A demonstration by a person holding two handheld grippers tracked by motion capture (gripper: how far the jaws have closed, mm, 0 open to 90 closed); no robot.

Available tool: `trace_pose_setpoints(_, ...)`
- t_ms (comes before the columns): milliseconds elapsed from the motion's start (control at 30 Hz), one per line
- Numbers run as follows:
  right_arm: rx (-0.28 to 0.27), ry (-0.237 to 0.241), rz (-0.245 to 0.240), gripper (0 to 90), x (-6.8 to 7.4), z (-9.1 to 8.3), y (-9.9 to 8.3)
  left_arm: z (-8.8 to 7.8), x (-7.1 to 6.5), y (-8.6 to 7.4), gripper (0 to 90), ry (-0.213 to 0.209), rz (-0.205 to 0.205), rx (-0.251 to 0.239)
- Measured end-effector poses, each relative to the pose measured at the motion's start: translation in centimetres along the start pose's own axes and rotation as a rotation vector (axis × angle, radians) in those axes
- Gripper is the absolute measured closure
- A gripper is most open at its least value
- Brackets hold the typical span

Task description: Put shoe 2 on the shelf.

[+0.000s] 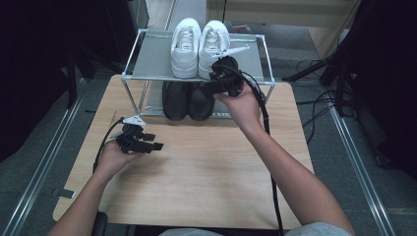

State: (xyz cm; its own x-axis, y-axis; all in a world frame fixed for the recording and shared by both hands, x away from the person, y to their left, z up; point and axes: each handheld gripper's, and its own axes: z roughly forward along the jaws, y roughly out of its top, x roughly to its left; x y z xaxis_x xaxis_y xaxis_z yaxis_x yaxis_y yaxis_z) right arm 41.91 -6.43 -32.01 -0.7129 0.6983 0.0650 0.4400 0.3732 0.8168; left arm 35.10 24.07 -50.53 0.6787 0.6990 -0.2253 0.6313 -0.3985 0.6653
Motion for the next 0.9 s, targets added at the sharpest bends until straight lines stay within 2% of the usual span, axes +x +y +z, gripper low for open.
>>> trace_pose_setpoints(367, -0.005, 0.061, -0.014, 39.2, 0.0, -0.7, -4.2, 0.1, 0.0, 0.0, 39.9, -0.003, 0.002, 0.009)
trace_pose_setpoints(733, -0.005, 0.069, -0.031, 36.1, 0.0, -0.1, -8.1, 0.3, 0.0, -0.1, 39.9, 0.002, 0.004, 0.019)
trace_pose_setpoints(900, -0.006, 0.079, -0.016, 36.1, -0.2, 0.0, -9.6, 0.4, -0.1, -0.1, 39.9, 0.005, 0.001, 0.023)
